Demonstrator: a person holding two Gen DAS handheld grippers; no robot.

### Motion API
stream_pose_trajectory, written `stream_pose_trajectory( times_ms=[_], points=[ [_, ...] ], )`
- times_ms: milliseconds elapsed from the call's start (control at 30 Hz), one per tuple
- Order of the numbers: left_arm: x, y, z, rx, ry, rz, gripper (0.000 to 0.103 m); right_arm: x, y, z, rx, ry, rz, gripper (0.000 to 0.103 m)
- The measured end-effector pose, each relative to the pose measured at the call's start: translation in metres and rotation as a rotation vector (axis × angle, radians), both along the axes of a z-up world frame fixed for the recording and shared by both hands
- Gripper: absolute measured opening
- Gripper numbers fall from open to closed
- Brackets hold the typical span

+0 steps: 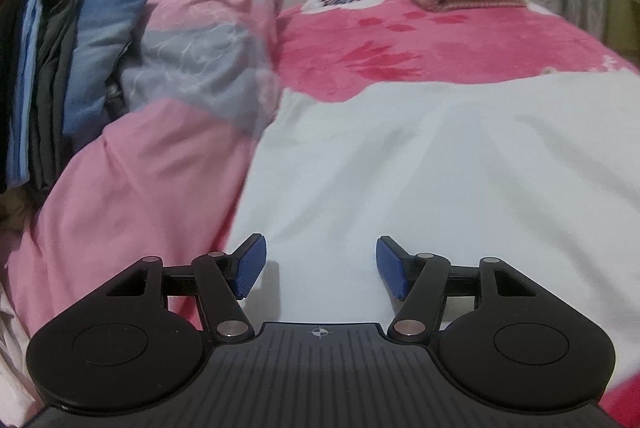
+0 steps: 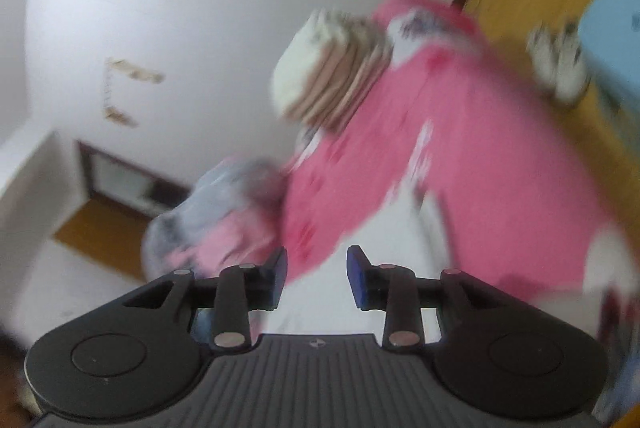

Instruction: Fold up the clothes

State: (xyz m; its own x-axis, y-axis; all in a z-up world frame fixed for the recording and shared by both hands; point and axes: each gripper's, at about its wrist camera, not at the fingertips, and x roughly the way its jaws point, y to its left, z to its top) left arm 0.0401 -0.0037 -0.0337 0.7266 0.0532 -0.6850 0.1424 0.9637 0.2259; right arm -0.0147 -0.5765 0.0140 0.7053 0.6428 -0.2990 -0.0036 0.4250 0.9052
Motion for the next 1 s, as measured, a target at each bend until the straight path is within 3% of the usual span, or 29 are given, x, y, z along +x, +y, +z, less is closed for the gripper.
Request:
stream_pose_trajectory(
  times_ms=[33, 200, 300, 400, 467, 500, 567, 667, 833, 933, 1000],
  points=[
    [-0.003, -0.004, 0.002, -0.006, 0.0, -0.012, 0.061, -0.013, 0.003, -0.004, -0.02, 0.022, 0.022, 0.035],
    [-0.024, -0.033, 0.009, -0.046, 0.023, -0.103, 0.062, -0.053, 0.028, -0.029, -0.308, 0.168, 0.073, 0.036],
    [-0.037, -0.05, 0.005, -0.047, 0.041, -0.145, 0.062, -0.064, 0.041, -0.04, -0.376, 0.168, 0.11, 0.035],
    [-0.046, -0.062, -0.005, -0.031, 0.072, -0.172, 0.062, -0.068, 0.052, -0.044, -0.451, 0.161, 0.153, 0.028],
    [-0.051, -0.068, -0.011, -0.01, 0.081, -0.185, 0.062, -0.067, 0.059, -0.046, -0.492, 0.163, 0.174, 0.012],
    [-0.053, -0.069, -0.012, 0.009, 0.08, -0.192, 0.062, -0.068, 0.062, -0.045, -0.51, 0.155, 0.183, 0.01],
    [-0.056, -0.071, -0.014, 0.037, 0.079, -0.196, 0.062, -0.074, 0.063, -0.033, -0.52, 0.095, 0.192, 0.007],
    [-0.055, -0.067, -0.014, 0.034, 0.088, -0.169, 0.062, -0.084, 0.048, -0.013, -0.428, -0.014, 0.186, 0.007],
    [-0.052, -0.06, -0.013, 0.018, 0.108, -0.128, 0.062, -0.077, 0.039, -0.024, -0.451, 0.059, 0.215, 0.006],
    [-0.053, -0.058, -0.013, 0.031, 0.106, -0.121, 0.062, -0.081, 0.037, -0.009, -0.423, -0.034, 0.218, 0.006],
    [-0.052, -0.056, -0.014, 0.025, 0.109, -0.115, 0.062, -0.079, 0.036, -0.02, -0.483, 0.012, 0.236, 0.006]
  ],
)
